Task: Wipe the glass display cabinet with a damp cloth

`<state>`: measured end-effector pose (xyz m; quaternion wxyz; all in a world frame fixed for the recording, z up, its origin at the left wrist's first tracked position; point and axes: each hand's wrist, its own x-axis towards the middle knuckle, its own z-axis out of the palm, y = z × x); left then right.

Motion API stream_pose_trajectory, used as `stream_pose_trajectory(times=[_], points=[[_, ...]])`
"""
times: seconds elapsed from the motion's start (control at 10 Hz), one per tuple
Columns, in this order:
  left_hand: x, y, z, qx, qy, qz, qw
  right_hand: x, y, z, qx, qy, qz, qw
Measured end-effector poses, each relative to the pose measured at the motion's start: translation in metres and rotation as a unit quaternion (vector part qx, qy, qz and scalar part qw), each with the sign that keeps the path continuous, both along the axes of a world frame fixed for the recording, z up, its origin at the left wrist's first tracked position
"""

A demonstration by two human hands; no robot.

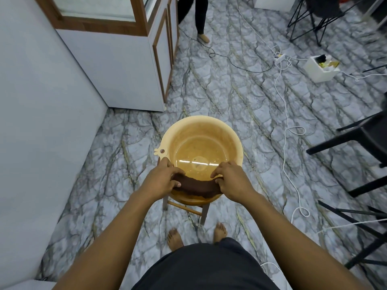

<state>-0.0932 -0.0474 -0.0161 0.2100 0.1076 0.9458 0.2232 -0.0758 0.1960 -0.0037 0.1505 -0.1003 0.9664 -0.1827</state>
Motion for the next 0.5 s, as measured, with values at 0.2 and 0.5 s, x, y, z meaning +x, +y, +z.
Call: stream_pose_trajectory(times=[0.2, 0.5], points=[[0.006, 0.000, 0.000, -0.045, 0.006, -0.017, 0.999, 0.001, 0.002, -0.004, 0.056, -0.013, 0.112, 0.992], [0.077, 0.007, -0.020, 0.068, 0.072, 0.246, 0.964, -0.005, -0.002, -0.005, 0.031, 0.030, 0.254, 0.966]])
